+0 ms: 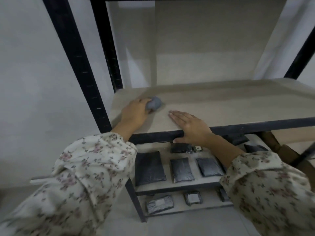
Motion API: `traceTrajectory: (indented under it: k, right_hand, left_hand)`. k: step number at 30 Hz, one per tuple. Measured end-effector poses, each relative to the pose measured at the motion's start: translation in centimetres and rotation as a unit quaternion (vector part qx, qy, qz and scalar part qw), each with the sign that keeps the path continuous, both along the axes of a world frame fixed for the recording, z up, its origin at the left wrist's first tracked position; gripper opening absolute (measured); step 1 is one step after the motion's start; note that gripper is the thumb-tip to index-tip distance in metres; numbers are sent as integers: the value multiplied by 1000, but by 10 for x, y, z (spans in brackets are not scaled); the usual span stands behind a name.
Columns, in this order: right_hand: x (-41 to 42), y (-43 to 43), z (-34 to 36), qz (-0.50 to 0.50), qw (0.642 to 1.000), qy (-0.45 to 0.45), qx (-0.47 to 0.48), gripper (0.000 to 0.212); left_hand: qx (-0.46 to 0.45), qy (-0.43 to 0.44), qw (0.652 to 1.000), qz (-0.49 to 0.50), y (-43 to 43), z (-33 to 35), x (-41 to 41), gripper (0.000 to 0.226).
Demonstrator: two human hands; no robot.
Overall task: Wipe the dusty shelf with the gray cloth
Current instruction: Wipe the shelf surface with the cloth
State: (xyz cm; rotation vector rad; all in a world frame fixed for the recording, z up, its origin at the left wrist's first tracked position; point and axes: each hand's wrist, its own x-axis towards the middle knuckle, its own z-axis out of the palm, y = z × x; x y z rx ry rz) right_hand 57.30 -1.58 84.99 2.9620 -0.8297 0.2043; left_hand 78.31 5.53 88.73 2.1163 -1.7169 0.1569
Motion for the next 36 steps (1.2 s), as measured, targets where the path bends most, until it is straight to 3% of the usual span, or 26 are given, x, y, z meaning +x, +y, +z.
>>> traceTrajectory:
  k: [3, 8, 11, 14, 15, 17, 19, 21, 22, 23, 24, 26, 28, 29, 30, 32, 33, 34, 36]
  right_hand:
    - [0, 0, 0, -7, 1000, 2, 6, 96]
    - [1, 5, 2, -14, 999, -39, 27, 97]
    - [-3, 8, 6, -14, 993, -76, 88, 97]
    - [-12, 14, 16, -10, 963, -163, 212, 60]
    - [-16, 17, 20, -5, 930, -220, 293, 43]
    - [-26, 19, 25, -5, 828, -337, 448, 25]
    - [-34, 18, 30, -16, 724, -410, 555, 29]
    - [-37, 15, 33, -3, 626, -444, 641, 46]
    - [-38, 14, 34, 11, 583, -450, 677, 52]
    - [-39, 14, 35, 25, 548, -453, 703, 55]
    - [-41, 14, 35, 33, 521, -457, 720, 56]
    - [-48, 11, 40, 20, 496, -467, 732, 60]
    - [-57, 5, 52, -9, 522, -461, 717, 64]
    - [-62, -1, 60, -33, 574, -448, 684, 63]
    - [-66, -10, 66, -60, 655, -425, 622, 61]
    - [-74, -35, 69, -127, 847, -346, 384, 57]
    - [-79, -49, 66, -166, 911, -281, 252, 55]
    - [-84, -60, 60, -213, 940, -217, 155, 54]
    - [-88, -72, 42, -284, 949, -116, 69, 53]
  left_hand:
    - [51, -20, 998, -32, 1, -5, -11, 49]
    - [36, -6, 991, -125, 32, -7, -42, 49]
    - [44, 63, 988, -137, 43, -3, -56, 41]
    - [-17, 254, 964, -78, 48, 4, -74, 33]
    - [-52, 368, 927, -47, 48, 6, -81, 32]
    - [-89, 584, 807, -10, 47, 9, -99, 31]
    - [-95, 711, 697, 9, 40, 9, -119, 32]
    - [-105, 764, 636, 12, 24, 8, -136, 38]
    - [-109, 766, 634, 12, 16, 7, -145, 40]
    - [-108, 745, 657, 20, 7, 6, -152, 45]
    - [-93, 685, 722, 37, -2, 5, -154, 51]
    - [-41, 473, 877, 77, -13, 4, -151, 53]
    - [-22, 289, 955, 62, -14, 3, -139, 47]
    - [-18, 221, 974, 42, -12, 3, -132, 47]
    - [-21, 164, 986, 26, -9, 2, -125, 47]
    - [-7, 71, 997, 9, -7, -7, -109, 50]
    - [24, 35, 999, 10, -7, -12, -101, 55]
    - [64, 3, 998, 12, -7, -18, -95, 63]
    - [115, -30, 993, 6, -6, -27, -89, 79]
